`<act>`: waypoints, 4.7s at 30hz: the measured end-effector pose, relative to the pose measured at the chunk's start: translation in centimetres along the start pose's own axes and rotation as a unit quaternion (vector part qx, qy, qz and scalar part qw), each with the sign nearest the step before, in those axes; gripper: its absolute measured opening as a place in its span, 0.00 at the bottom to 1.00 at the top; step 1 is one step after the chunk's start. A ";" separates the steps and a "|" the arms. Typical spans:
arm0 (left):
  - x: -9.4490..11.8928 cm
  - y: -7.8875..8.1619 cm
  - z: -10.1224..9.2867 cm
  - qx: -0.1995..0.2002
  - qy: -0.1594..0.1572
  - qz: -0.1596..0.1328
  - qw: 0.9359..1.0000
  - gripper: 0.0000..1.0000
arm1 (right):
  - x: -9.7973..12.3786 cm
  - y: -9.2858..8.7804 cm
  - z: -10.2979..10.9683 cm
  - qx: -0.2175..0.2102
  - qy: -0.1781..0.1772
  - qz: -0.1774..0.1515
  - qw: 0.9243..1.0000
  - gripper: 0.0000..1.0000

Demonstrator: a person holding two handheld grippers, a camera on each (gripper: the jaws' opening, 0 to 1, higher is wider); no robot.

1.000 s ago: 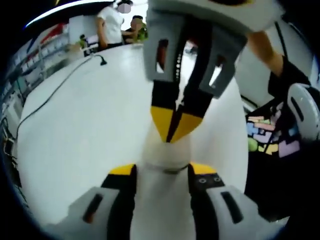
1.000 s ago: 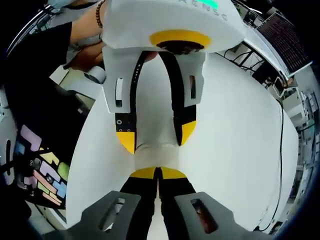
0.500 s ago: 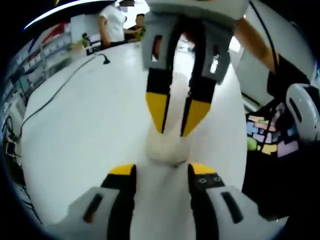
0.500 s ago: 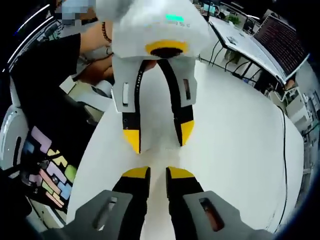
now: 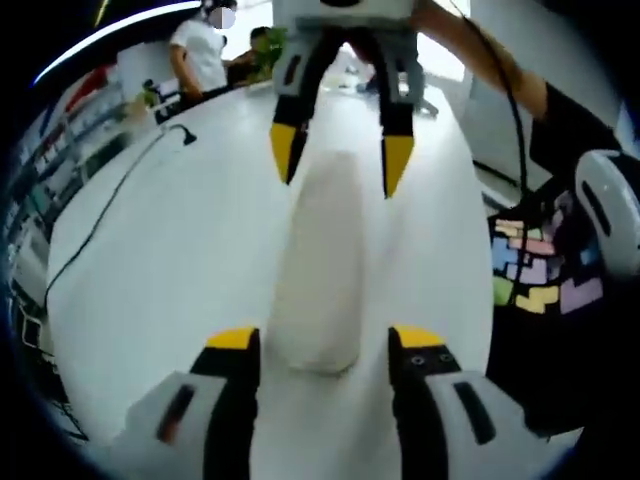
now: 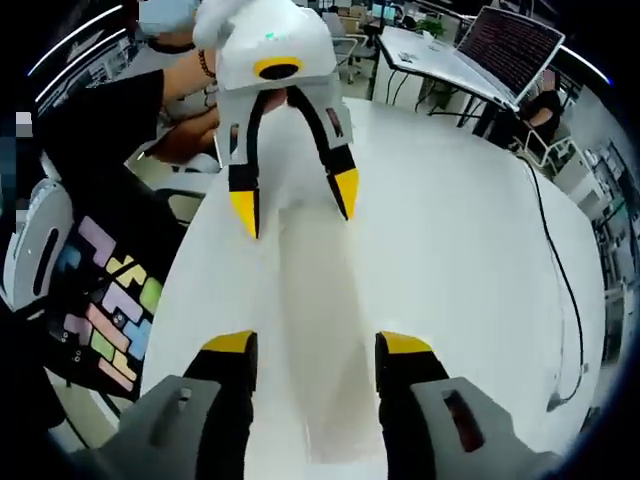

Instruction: Arrange the utensils inside the cutlery case until each visible utensil rests in its matching compartment.

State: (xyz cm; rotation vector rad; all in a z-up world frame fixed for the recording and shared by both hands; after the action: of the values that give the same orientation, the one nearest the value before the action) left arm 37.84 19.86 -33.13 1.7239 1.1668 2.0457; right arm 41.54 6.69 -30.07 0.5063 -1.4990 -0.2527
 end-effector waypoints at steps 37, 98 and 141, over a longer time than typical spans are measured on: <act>-2.9 0.7 0.1 -0.018 -0.009 0.097 0.995 0.48 | -2.0 -5.0 -2.1 -0.006 0.015 0.038 0.999 0.44; -3.7 2.7 0.6 -0.074 -0.055 0.159 0.983 0.45 | -1.3 -5.0 -1.6 -0.024 -0.041 0.021 0.999 0.42; -9.9 7.8 -0.5 -0.152 -0.099 0.141 0.973 0.44 | 2.6 -12.8 -3.8 -0.102 -0.057 0.030 0.993 0.43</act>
State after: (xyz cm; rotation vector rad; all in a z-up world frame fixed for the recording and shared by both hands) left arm 42.67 8.38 -34.99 1.9648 0.5418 2.0125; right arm 47.37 -5.10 -33.72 0.2854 -1.5763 -0.3884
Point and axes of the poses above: the point that each gripper's makers call its tool centre point, and the gripper's own axes: x roughly backward along the fingers, z roughly to its left, y roughly out of its top, the point moved 4 cm from there along x, roughly backward along the fingers, and after that the axes turned 3 degrees about -z, right-handed, at the moved point
